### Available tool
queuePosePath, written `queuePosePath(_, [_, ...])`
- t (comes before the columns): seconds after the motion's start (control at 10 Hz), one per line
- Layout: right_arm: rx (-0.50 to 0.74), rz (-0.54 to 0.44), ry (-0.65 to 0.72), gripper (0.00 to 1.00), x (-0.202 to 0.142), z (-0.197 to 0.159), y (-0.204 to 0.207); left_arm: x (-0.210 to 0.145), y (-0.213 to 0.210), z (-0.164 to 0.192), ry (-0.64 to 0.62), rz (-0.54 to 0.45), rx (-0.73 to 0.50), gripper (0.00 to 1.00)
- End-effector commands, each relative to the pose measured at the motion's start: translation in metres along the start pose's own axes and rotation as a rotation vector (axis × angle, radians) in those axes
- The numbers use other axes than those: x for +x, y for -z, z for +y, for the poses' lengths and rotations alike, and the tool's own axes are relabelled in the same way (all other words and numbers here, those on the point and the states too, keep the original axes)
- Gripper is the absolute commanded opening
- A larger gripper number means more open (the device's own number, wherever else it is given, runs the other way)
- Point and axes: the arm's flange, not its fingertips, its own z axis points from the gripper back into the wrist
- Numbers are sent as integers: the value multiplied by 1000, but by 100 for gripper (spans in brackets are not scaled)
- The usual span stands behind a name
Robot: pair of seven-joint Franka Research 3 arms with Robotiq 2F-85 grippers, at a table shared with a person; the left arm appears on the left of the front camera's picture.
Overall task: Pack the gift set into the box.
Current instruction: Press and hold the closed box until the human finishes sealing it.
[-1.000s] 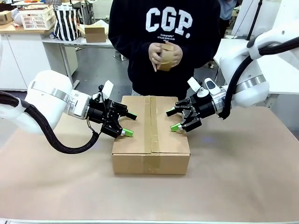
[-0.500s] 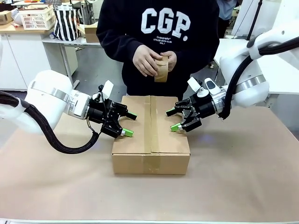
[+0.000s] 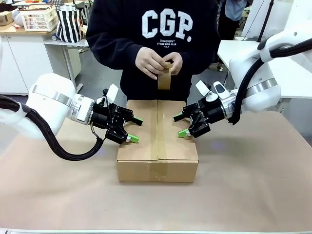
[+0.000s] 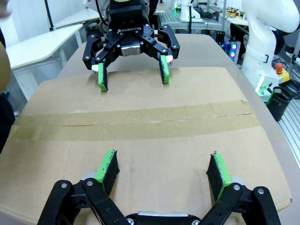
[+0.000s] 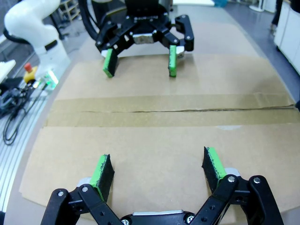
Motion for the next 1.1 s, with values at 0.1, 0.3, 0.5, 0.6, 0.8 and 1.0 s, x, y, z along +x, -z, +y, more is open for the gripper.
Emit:
queuePosePath(0.1, [-3,8,-6,100,-2,0,1,-1,0,-2,19,-1,2,100])
queuePosePath(0.3, [-3,8,-6,100,-2,0,1,-1,0,-2,19,-1,2,100])
queuePosePath(0.5, [-3,8,-6,100,-2,0,1,-1,0,-2,19,-1,2,100])
queuePosePath(0.6, [-3,8,-6,100,-2,0,1,-1,0,-2,19,-1,2,100])
queuePosePath(0.8, [-3,8,-6,100,-2,0,1,-1,0,-2,19,-1,2,100])
queuePosePath(1.0, [-3,8,-6,100,-2,0,1,-1,0,-2,19,-1,2,100])
